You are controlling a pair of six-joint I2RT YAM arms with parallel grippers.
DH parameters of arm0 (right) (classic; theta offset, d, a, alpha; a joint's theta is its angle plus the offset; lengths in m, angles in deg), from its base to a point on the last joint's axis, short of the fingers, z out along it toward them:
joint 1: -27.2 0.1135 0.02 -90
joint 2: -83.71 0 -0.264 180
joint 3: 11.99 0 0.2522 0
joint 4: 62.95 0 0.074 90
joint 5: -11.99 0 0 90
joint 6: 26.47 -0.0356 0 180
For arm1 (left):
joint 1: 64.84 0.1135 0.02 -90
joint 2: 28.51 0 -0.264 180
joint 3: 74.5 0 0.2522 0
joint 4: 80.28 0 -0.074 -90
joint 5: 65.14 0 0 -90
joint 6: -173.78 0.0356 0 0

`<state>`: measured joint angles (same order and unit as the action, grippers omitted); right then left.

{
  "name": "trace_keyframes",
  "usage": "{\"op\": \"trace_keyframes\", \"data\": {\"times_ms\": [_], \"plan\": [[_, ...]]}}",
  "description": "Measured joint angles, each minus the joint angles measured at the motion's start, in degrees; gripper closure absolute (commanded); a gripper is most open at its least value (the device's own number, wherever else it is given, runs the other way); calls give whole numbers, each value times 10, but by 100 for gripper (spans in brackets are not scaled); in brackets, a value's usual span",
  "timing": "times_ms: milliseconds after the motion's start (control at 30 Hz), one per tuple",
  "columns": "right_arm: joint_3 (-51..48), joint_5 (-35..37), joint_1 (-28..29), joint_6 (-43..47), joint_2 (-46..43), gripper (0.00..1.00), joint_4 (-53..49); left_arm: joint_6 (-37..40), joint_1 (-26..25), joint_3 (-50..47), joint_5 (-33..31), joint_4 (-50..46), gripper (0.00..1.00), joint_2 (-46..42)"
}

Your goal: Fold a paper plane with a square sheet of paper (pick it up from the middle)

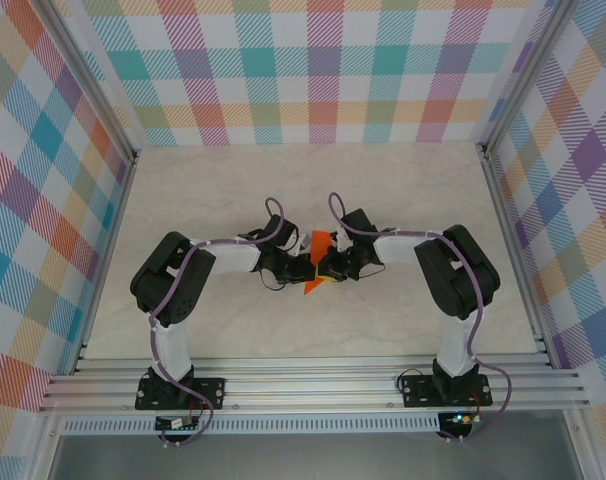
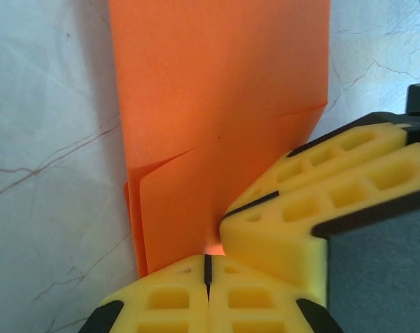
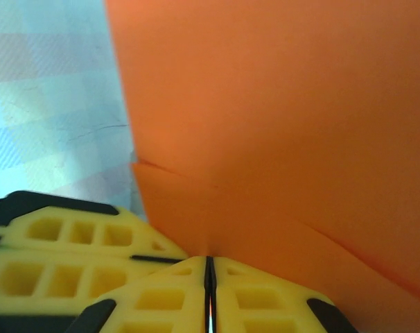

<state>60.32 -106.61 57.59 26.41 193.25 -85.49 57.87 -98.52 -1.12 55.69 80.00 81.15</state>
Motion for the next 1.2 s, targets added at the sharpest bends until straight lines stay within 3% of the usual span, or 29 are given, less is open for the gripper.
{"op": "trace_keyframes", "data": {"times_ms": [267,633,967,1200], "plan": [[1,5,-12,1,0,89,-3,11,0,-2,0,1,98,-1],[1,5,-94,9,0,86,2,10,0,-34,0,45,98,-14],[-22,22,-120,31,-62,65,-5,-25,0,-71,-25,-6,87,-83],[-56,5,-120,27,-111,54,6,-19,0,7,-50,-54,87,-103]]}}
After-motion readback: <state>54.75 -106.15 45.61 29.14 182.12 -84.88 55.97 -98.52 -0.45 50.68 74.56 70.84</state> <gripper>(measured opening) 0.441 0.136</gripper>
